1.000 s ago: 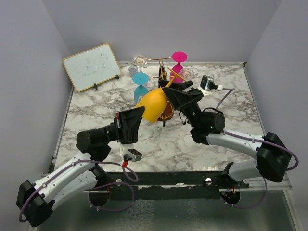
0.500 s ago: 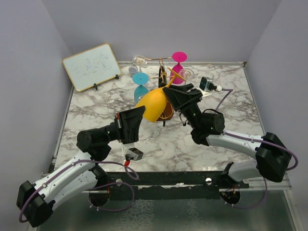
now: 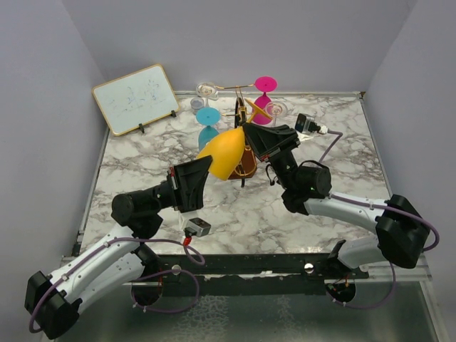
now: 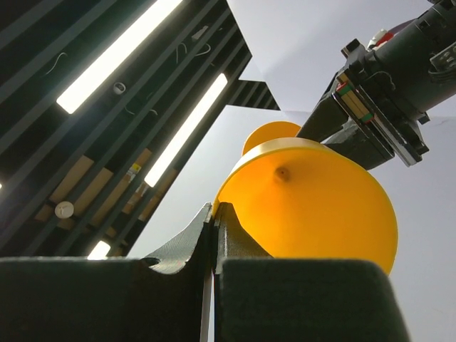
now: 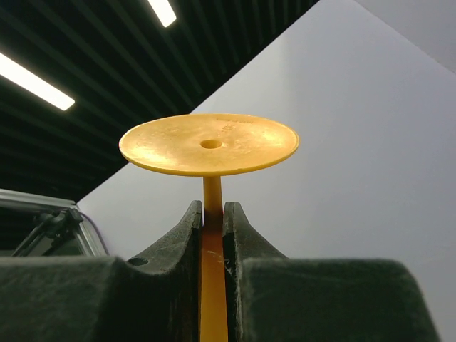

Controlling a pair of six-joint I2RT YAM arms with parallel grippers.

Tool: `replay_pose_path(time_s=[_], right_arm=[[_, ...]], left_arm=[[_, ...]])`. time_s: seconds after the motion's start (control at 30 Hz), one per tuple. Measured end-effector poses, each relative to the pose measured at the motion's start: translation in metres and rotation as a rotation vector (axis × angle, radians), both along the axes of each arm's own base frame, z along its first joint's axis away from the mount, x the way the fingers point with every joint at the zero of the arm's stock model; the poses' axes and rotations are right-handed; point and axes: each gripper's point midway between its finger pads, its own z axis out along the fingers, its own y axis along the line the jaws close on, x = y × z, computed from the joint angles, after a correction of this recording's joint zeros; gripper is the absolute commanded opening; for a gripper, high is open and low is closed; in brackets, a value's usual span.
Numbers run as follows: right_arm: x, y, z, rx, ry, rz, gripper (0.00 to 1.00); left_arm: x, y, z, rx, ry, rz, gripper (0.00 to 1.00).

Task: Place the wine glass upside down on the wine glass rack

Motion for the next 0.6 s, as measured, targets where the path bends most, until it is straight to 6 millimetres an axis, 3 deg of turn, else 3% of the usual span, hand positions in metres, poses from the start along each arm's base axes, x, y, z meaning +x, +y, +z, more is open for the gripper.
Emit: replay_pose_path(time_s=[0.23,0.3,0.47,0.6], right_arm=[[0.004,0.004,0.001,-0.001,-0.002,-0.002,0.01],[0.004,0.004,0.002,-0.005,-0.008,-0.01,0.01],[-0.003,-0.004,0.013,-0.022,-0.044,-0.068,0.01],[-0.008,-0.015,0.035,-0.052,-0.107,-0.159,0.01]], left_arm=[[0.003,0.0,-0.005,0.016,0.015,0.008,0.02],[0.003,0.0,-0.008,0.021,0.018,0.009,0.1],[0.005,-0.001,-0.012,0.035,0.029,0.02,0.41],[0.009,-0.004,-0.018,0.057,0.055,0.026,0.52]])
